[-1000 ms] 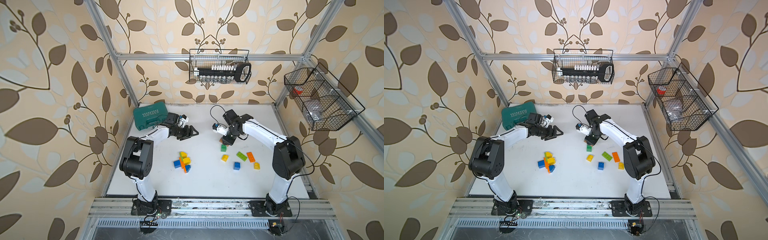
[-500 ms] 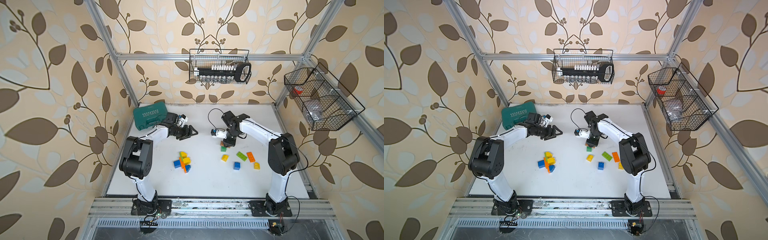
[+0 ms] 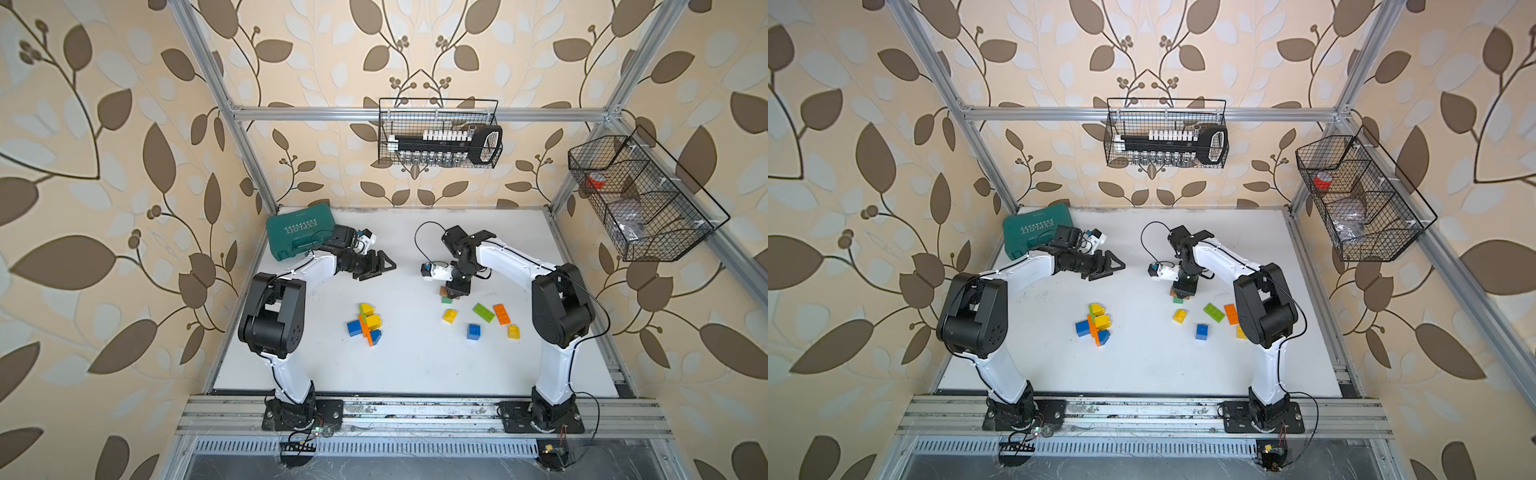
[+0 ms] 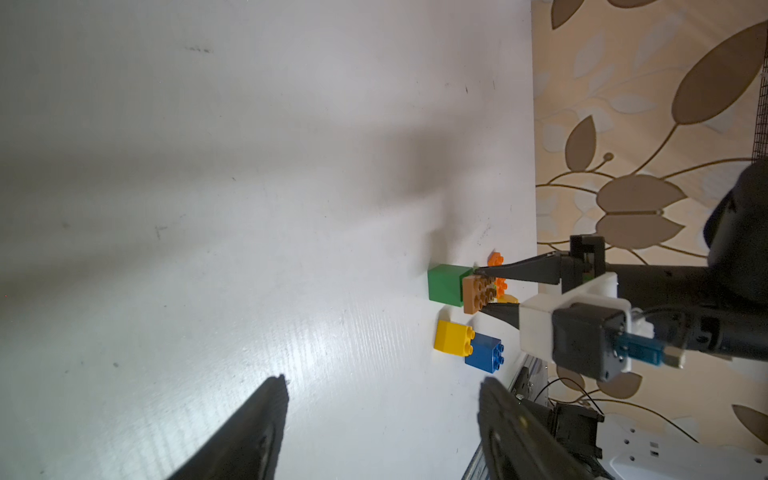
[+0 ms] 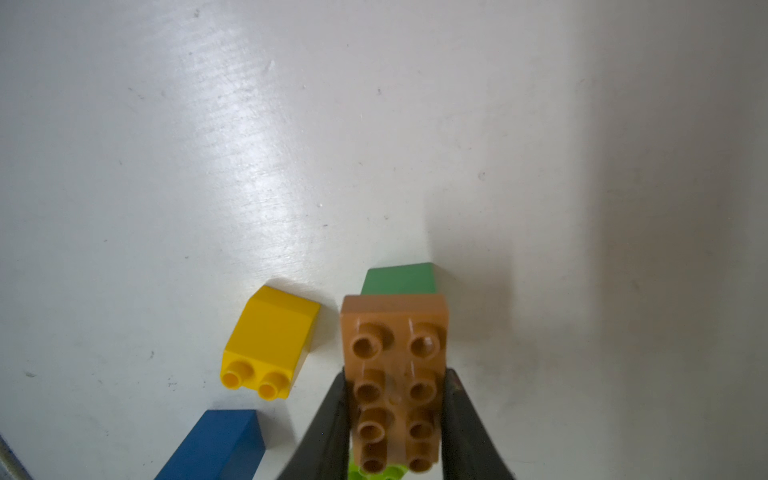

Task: Assemble a fork with lego
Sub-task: Assemble the lego brick with the lego brick.

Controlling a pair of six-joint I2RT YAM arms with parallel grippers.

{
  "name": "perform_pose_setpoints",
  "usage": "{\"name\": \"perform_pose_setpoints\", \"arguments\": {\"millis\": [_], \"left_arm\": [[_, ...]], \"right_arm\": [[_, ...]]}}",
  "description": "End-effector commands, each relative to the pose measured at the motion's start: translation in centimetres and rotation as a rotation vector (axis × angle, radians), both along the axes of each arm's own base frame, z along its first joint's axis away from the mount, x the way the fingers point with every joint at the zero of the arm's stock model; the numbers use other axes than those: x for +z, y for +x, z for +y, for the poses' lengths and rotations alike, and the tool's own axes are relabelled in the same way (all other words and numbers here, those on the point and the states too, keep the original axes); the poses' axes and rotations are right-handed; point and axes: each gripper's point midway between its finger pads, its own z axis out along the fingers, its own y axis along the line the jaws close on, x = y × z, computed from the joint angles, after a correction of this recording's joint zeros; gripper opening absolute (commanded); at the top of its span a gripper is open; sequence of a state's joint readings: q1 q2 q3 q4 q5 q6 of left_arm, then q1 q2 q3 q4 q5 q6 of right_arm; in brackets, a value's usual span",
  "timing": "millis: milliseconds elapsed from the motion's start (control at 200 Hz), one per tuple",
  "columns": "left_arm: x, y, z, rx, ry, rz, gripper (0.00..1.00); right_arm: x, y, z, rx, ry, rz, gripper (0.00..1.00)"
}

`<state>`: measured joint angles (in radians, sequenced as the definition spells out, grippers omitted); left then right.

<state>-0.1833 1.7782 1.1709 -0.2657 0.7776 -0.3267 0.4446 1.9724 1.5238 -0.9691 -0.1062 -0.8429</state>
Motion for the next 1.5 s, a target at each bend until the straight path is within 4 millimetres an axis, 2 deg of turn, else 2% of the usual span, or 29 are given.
{"name": "perform_pose_setpoints", "arguments": {"millis": [0,380,550,705,800,895,955,1080,1185,1290,1495], "left_arm": [[0.7,0.6,0.2,0.007,-0.025,-0.004,0.74],[0.8,0.5,0.0,-0.002,-0.038,0.000,0.74],[1.0,0.4,0.1,-0.001,-0.036,-0.003,0.74],[1.2,0.4,0.1,-0.001,-0.042,-0.004,0.74],[1.1,0.3,0.1,0.001,-0.043,-0.001,0.74],[1.2,0.3,0.1,0.001,-0.041,-0.004,0.74],[1.3,0.3,0.1,0.000,-0.043,-0.005,0.74],[1.4,0.2,0.1,-0.003,-0.042,-0.009,0.74],[1.4,0.1,0.1,-0.004,-0.040,-0.007,0.73],[1.7,0.1,0.2,-0.006,-0.038,-0.011,0.73],[1.6,0.1,0.3,-0.005,-0.036,-0.008,0.73]], "right_arm": [[-2.2,-1.3,0.3,0.024,-0.013,0.079,0.27],[-3.0,-2.8,0.9,0.098,-0.066,0.062,0.28],[-3.7,-2.3,0.7,0.106,-0.144,-0.017,0.27],[-3.0,-1.7,1.0,0.090,-0.160,-0.077,0.29],[-2.8,-1.7,1.0,0.042,-0.179,-0.047,0.29],[-3.0,-2.8,1.7,0.010,-0.143,0.025,0.28],[-3.3,-3.5,1.9,0.012,-0.132,0.060,0.27],[-4.2,-3.7,1.5,0.031,-0.148,0.056,0.26],[-4.4,-4.1,1.9,0.073,-0.111,0.061,0.26],[-5.2,-4.5,0.5,0.057,-0.143,0.087,0.25],[-2.7,-4.4,0.1,0.042,-0.074,0.066,0.25]]}}
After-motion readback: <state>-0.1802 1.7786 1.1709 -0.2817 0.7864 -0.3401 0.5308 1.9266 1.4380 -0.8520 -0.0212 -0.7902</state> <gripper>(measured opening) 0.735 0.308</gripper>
